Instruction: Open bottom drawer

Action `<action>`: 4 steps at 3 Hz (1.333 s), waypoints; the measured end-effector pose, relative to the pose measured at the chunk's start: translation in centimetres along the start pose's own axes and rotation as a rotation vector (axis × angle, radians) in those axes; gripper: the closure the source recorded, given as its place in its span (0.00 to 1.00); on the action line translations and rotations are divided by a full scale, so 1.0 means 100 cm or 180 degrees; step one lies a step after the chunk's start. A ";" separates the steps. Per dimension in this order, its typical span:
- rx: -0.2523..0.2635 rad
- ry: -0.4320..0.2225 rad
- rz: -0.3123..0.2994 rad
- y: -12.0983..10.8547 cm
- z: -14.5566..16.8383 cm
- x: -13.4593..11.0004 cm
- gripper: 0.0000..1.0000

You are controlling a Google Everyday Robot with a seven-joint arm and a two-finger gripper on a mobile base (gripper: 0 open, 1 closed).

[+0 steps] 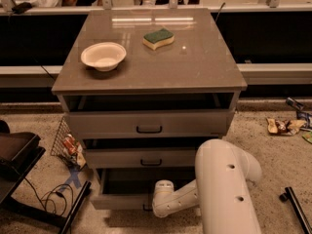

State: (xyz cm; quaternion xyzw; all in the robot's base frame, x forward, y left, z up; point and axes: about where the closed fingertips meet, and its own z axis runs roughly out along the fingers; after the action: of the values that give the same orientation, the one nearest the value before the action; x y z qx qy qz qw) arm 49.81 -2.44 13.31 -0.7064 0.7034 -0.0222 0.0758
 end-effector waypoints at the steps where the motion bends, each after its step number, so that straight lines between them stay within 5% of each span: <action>1: 0.0000 0.0000 0.0000 0.000 0.000 0.000 1.00; 2: 0.0000 0.0000 0.0000 0.000 0.000 0.000 1.00; 4: 0.0000 0.0000 0.0000 0.000 0.000 0.000 0.62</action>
Offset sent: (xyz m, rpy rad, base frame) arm -0.0715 0.0114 0.1595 -0.2006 -0.2417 0.0902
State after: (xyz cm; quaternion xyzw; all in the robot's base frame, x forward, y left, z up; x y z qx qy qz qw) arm 49.80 -2.44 13.31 -0.7065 0.7033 -0.0222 0.0757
